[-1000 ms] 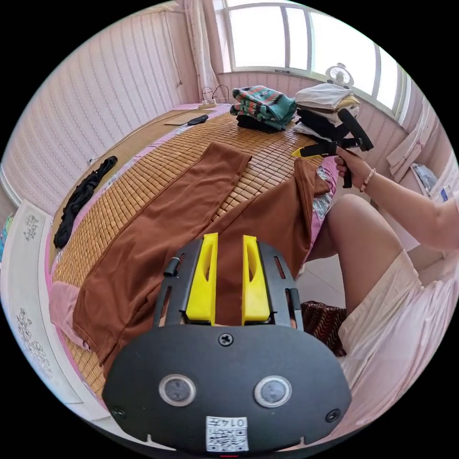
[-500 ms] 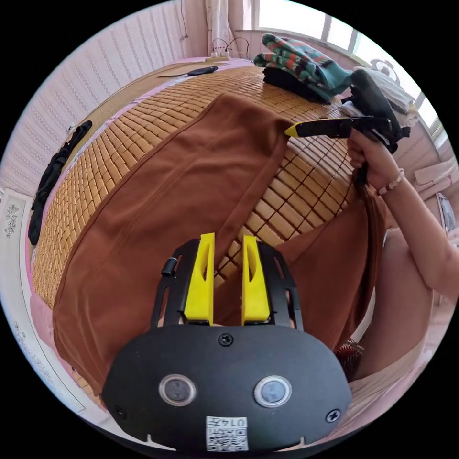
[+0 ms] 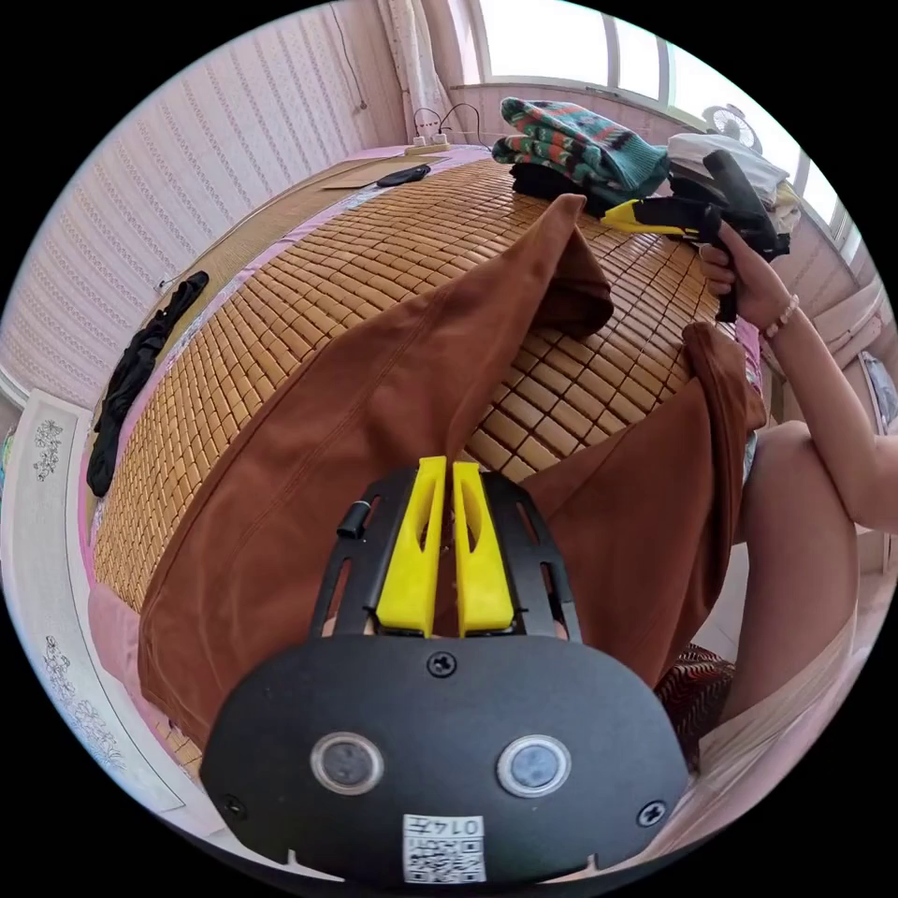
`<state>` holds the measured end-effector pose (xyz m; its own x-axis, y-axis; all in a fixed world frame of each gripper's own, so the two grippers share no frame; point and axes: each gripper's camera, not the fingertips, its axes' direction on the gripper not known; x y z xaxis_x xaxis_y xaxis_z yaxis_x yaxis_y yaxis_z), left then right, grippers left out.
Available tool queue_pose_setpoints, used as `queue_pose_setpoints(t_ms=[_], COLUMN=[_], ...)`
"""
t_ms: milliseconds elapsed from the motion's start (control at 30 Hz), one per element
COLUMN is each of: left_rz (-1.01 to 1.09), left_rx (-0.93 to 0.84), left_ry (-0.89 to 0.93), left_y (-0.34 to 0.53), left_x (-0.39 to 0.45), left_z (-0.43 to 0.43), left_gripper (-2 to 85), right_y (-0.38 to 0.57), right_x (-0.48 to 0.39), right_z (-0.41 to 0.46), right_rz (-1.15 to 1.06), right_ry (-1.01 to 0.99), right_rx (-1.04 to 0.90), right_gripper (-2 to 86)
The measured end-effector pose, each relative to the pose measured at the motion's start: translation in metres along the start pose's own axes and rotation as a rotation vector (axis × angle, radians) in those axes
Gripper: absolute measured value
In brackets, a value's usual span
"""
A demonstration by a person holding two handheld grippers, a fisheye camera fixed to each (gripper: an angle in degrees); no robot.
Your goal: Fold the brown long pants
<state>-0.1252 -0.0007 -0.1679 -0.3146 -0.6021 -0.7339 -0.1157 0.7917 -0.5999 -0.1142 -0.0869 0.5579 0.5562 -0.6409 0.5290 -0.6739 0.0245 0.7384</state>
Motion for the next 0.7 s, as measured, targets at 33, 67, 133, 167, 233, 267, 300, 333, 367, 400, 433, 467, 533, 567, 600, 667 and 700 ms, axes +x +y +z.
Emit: queue_pose_setpoints(t_ms=[33,67,133,167,233,267,300,333,367,400,433,467,533,567,600,667,700], left_rz=[0.02,0.027,0.023,0.011,-0.02,-0.047,-0.061,-0.084,-0.098,-0.1,-0.094,-0.083,-0.056,-0.037,-0.036,-0.034,-0.027], left_rx=[-0.016,-0.02,-0.018,-0.011,0.016,0.042,0.055,0.078,0.1,0.109,0.12,0.141,0.188,0.219,0.226,0.155,0.131], left_ry=[0.001,-0.002,-0.005,-0.003,-0.01,-0.01,-0.009,-0.005,-0.012,-0.019,-0.037,-0.06,-0.034,0.042,0.085,0.201,0.202], left_y=[0.0,0.001,0.003,0.003,0.003,0.003,0.003,0.004,0.005,0.005,0.007,0.01,0.018,0.027,0.032,0.046,0.048], left_x=[0.001,0.0,-0.002,-0.006,-0.015,-0.023,-0.026,-0.034,-0.04,-0.042,-0.046,-0.048,-0.05,-0.049,-0.047,-0.027,-0.019], left_z=[0.001,0.002,0.001,-0.001,-0.009,-0.016,-0.02,-0.027,-0.034,-0.037,-0.043,-0.052,-0.064,-0.067,-0.065,-0.038,-0.03], left_gripper=[-0.6,-0.6,-0.6,-0.6,-0.7,-0.7,-0.7,-0.7,-0.8,-0.8,-0.8,-0.8,-0.8,-0.7,-0.5,0.4,0.8], right_y=[0.003,0.008,0.008,0.005,-0.004,-0.008,-0.009,-0.01,-0.01,-0.01,-0.013,-0.018,-0.019,-0.015,-0.013,0.001,0.005], right_x=[0.019,0.034,0.046,0.043,0.026,0.013,0.007,-0.002,-0.007,-0.008,-0.008,-0.009,-0.018,-0.02,-0.017,0.021,0.034], right_z=[-0.007,-0.009,-0.004,0.004,0.023,0.041,0.05,0.065,0.072,0.071,0.062,0.038,-0.015,-0.046,-0.057,-0.085,-0.089], right_rz=[0.059,0.108,0.124,0.09,-0.001,-0.066,-0.097,-0.132,-0.154,-0.159,-0.154,-0.149,-0.211,-0.243,-0.226,-0.077,-0.039], right_ry=[0.004,0.02,-0.092,-0.163,-0.147,-0.068,-0.028,0.04,0.091,0.125,0.185,0.212,0.211,0.244,0.28,0.373,0.354], right_rx=[0.01,0.01,-0.051,-0.097,-0.207,-0.316,-0.372,-0.445,-0.455,-0.444,-0.381,-0.25,0.045,0.198,0.239,0.279,0.266], right_gripper=[8.6,9.6,11.2,12.2,15.1,15.2,15.3,10.8,7.2,5.9,4.2,3.4,2.2,1.4,1.0,0.8,0.8])
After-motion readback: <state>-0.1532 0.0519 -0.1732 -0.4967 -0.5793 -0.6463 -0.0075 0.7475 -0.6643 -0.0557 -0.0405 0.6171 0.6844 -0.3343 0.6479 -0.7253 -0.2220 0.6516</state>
